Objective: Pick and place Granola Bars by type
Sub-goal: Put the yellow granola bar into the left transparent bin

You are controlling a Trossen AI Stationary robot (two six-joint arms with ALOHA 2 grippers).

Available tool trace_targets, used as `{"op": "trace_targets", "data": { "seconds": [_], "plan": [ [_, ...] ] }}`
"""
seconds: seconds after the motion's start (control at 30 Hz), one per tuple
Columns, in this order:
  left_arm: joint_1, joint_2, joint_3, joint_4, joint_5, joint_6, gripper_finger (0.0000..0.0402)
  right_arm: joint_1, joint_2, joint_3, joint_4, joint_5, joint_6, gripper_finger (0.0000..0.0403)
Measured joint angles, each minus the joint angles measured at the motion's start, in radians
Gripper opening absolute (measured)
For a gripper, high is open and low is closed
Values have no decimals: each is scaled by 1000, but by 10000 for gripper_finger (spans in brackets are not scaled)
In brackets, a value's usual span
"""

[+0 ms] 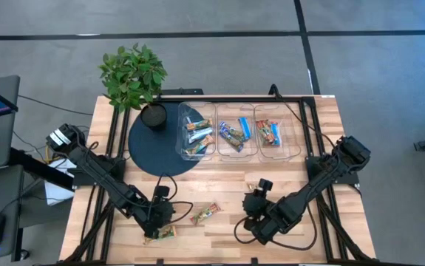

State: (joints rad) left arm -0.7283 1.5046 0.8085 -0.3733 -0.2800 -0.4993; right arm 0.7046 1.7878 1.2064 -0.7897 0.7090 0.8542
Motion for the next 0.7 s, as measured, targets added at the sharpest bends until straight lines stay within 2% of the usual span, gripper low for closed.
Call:
{"op": "trace_targets", "data": {
  "seconds": [0.3, 0.5, 0.7],
  "plan": [
    [-90, 4, 0, 94, 35, -37, 174, 42, 0, 0, -18, 5, 55, 128],
    [-126, 84, 0, 212, 44, -49, 174, 39, 0, 0, -17, 10, 56, 128],
    [-120, 165, 0, 207, 107, -113, 174, 40, 0, 0, -12, 12, 55, 128]
  ]
}}
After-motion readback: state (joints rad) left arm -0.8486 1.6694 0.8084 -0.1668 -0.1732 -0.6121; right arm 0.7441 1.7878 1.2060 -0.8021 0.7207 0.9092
